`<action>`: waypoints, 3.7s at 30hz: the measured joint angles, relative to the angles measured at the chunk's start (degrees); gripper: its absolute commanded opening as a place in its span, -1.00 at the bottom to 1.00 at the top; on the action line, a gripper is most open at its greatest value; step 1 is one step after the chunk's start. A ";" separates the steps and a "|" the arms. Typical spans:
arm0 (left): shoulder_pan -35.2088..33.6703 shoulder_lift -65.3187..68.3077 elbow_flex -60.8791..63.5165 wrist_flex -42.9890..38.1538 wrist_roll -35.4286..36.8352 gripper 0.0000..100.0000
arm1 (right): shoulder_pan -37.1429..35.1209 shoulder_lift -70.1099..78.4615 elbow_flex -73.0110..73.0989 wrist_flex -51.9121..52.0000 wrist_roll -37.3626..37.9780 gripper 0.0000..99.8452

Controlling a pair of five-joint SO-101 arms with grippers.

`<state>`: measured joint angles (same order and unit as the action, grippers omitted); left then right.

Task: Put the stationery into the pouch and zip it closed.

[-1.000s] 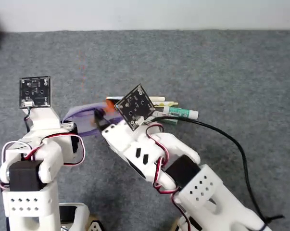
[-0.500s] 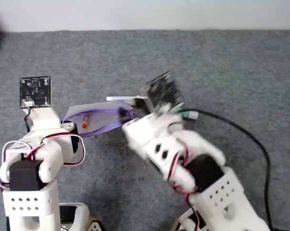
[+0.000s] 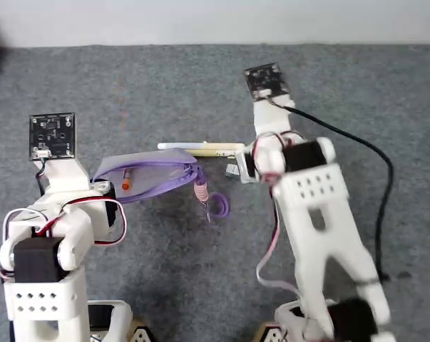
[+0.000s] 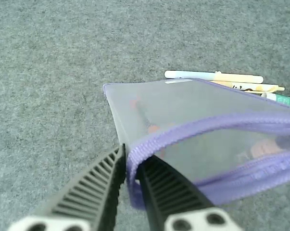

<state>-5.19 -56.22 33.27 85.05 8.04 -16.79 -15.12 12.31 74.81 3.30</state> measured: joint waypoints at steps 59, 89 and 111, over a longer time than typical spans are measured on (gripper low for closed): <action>-0.18 -0.53 2.02 -0.18 0.00 -0.97 | -4.04 62.95 -48.70 12.13 20.48 -0.64; -0.18 -0.53 2.02 -0.18 0.00 -0.97 | -4.66 44.57 -48.70 25.49 13.71 -0.98; -0.18 -0.09 2.02 -2.20 0.00 -0.97 | -22.15 1.23 -40.00 25.14 -12.40 -0.98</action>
<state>-5.36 -56.31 35.30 82.86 8.04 -38.95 -13.89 -27.69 99.96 -9.10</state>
